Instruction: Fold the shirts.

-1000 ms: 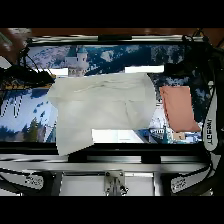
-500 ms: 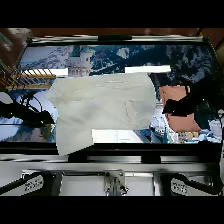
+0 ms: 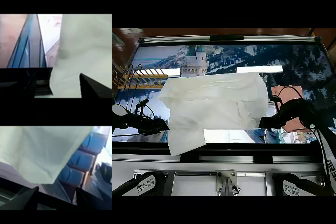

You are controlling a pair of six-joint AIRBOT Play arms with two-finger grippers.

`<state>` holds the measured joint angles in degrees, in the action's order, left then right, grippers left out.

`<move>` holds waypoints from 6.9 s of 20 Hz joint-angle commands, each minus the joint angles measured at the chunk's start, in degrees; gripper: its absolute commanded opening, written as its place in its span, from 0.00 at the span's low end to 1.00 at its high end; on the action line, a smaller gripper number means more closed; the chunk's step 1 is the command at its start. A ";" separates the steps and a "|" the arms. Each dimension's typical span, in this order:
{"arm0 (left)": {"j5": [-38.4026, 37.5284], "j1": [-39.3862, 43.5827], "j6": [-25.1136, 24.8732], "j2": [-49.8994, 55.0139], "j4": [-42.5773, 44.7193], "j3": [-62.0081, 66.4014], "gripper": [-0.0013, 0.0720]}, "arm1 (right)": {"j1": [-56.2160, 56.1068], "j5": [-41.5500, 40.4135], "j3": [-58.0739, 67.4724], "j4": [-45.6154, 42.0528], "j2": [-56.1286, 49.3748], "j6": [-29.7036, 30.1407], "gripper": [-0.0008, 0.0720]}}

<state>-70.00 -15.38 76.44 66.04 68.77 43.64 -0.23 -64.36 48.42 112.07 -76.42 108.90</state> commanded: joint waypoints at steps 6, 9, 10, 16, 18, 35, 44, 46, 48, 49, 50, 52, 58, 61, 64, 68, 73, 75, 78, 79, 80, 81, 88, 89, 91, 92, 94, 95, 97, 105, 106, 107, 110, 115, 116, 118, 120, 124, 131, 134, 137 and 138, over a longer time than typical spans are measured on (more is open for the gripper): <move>0.52 -0.07 0.31 -0.20 -0.28 -0.39 0.84 | -4.66 6.32 -0.87 -1.51 -1.88 2.56 0.81; 0.57 -0.07 0.31 -0.20 -0.28 -0.39 0.84 | -4.66 7.45 -0.87 -0.55 -2.16 1.70 0.75; 0.55 -0.07 0.31 -0.20 -0.28 -0.39 0.84 | -4.66 7.34 -0.87 0.81 -2.36 1.70 0.63; 0.50 -0.07 0.31 -0.20 -0.28 -0.15 0.84 | -4.59 5.31 -0.85 1.88 0.09 1.64 0.07; 0.02 -0.09 0.26 -0.20 -0.26 0.63 0.84 | -4.59 4.13 -0.85 1.86 3.13 1.22 0.07; 3.80 -4.98 -12.98 6.51 -12.04 -7.67 0.86 | -4.59 -0.61 -0.87 -0.74 10.34 -8.22 0.07; 2.34 0.15 -12.81 8.17 -16.13 -4.42 0.06 | -4.59 -0.26 -0.02 -0.76 11.19 -8.22 0.07; -0.39 -0.83 -12.76 3.85 -16.15 1.07 0.05 | -4.57 -0.20 2.51 -0.81 13.03 -8.20 0.07; -3.02 -1.51 -12.50 -1.79 -16.22 9.07 0.06 | -4.57 -0.15 6.82 -1.53 15.72 -8.22 0.07; -4.02 -1.49 -11.63 -4.50 -16.22 13.70 0.06 | -4.57 -0.13 9.46 -1.68 17.22 -8.22 0.07; -4.37 -1.38 -10.08 -7.17 -16.61 18.97 0.06 | -4.59 -0.13 12.07 -1.62 18.51 -8.41 0.07; -4.46 -1.38 -7.78 -11.50 -19.10 29.24 0.06 | -4.59 -0.04 17.84 -1.64 21.07 -9.79 0.07; -4.44 -1.38 -2.16 -16.00 -22.34 57.70 0.06 | -4.59 5.62 35.98 -3.37 27.54 -9.88 0.07; -3.76 -1.40 -2.19 -16.24 -22.32 67.41 0.06 | -4.59 8.13 43.45 -5.88 29.66 -10.36 0.07; -1.33 -1.38 -2.16 -16.90 -22.32 73.70 0.06 | -4.59 8.52 49.16 -6.60 31.50 -10.36 0.07; 3.56 -1.38 -2.19 -20.94 -22.32 74.44 0.06 | -4.59 8.92 54.47 -6.58 33.68 -10.36 0.07; 3.89 -1.38 -2.16 -25.51 -22.08 74.42 0.06 | -4.59 8.79 57.46 -6.69 36.39 -11.04 0.07; 2.78 -1.40 -2.14 -27.06 -21.64 74.42 0.06 | -4.59 7.45 57.46 -7.72 37.48 -12.04 0.07; -3.56 -1.40 1.29 -28.76 -16.04 74.40 0.06 | -4.59 2.45 57.46 -9.66 38.21 -12.96 0.07; -6.14 -1.40 1.90 -28.92 -13.29 74.40 0.06 | -4.59 0.87 57.44 -10.49 38.18 -13.33 0.07; -7.96 -1.40 1.88 -28.87 -11.61 74.38 0.06 | -4.59 -0.28 57.44 -11.54 37.90 -14.29 0.07; -8.85 -1.40 1.88 -28.74 -10.29 73.99 0.06 | -4.59 -0.83 57.44 -12.87 37.48 -15.32 0.07; -12.66 -1.38 3.82 -24.22 -8.33 55.47 0.06 | -4.59 -14.10 57.37 -15.28 22.58 -20.94 0.07; -12.11 -1.38 3.80 -22.51 -8.33 51.49 0.06 | -4.59 -16.26 57.40 -15.19 18.71 -21.51 0.07; -10.91 -1.38 3.74 -18.03 -8.33 45.03 0.06 | -4.59 -16.98 57.40 -14.97 9.77 -22.14 0.07; -10.01 -1.38 3.48 -14.93 -8.35 42.56 0.06 | -4.59 -15.30 57.40 -14.91 4.90 -22.14 0.07; -7.10 -1.38 0.31 -8.15 -9.86 39.95 0.06 | -4.59 -8.46 57.40 -14.80 -4.09 -22.14 0.07; -5.42 -1.38 -1.07 -3.93 -11.65 39.87 0.06 | -4.59 -3.93 57.40 -14.51 -8.11 -22.16 0.07; -1.33 -1.38 -4.11 3.72 -17.05 39.87 0.06 | -4.59 4.68 57.40 -14.56 -14.38 -22.97 0.07; 3.80 -1.01 -13.70 19.58 -33.18 39.89 0.06 | -4.59 18.86 57.42 -14.62 -23.47 -22.99 0.07; 3.72 -0.79 -14.51 19.17 -33.24 40.30 0.06 | -4.59 18.82 57.42 -14.53 -22.93 -22.97 0.07; 3.69 -0.68 -14.49 18.62 -33.27 41.33 0.05 | -4.59 19.17 57.42 -14.53 -21.90 -22.86 0.07; 4.46 -0.52 -14.43 16.70 -33.24 50.25 0.05 | -4.59 25.92 57.46 -14.58 -16.96 -22.75 0.07; 5.86 1.31 -13.38 16.37 -33.64 68.52 0.05 | -4.59 35.45 57.46 -14.53 -9.57 -24.33 0.07; 6.23 1.57 -13.22 16.37 -33.62 68.78 0.05 | -4.46 33.68 57.46 -14.71 -9.44 -24.33 0.07; 5.92 1.99 -10.34 17.57 -31.56 68.74 0.05 | -4.48 29.35 57.40 -15.04 -9.99 -24.28 0.07; 5.97 2.58 -9.03 19.87 -30.62 68.74 0.05 | -4.48 27.69 57.40 -15.12 -11.37 -24.24 0.07; 6.43 4.50 -9.09 26.67 -30.62 68.74 0.06 | -4.48 28.39 57.40 -15.12 -16.65 -24.26 0.07; 4.07 7.52 -1.33 42.56 -30.62 68.74 0.25 | -4.48 25.88 57.40 -13.99 -30.53 -29.14 0.11; -4.04 8.17 1.38 46.29 -30.34 68.74 1.00 | -4.46 23.80 57.46 -8.41 -32.26 -28.74 0.95; -15.52 6.25 5.57 45.03 -17.18 69.26 0.99 | -4.04 15.47 57.46 -10.49 -28.94 -21.55 0.95; -19.87 5.29 7.56 44.37 -10.27 69.29 0.99 | -3.32 10.40 57.46 -12.33 -27.36 -19.17 0.95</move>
<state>-77.97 -8.69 78.54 110.34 45.32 112.64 -4.36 -44.34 105.82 101.36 -105.71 84.01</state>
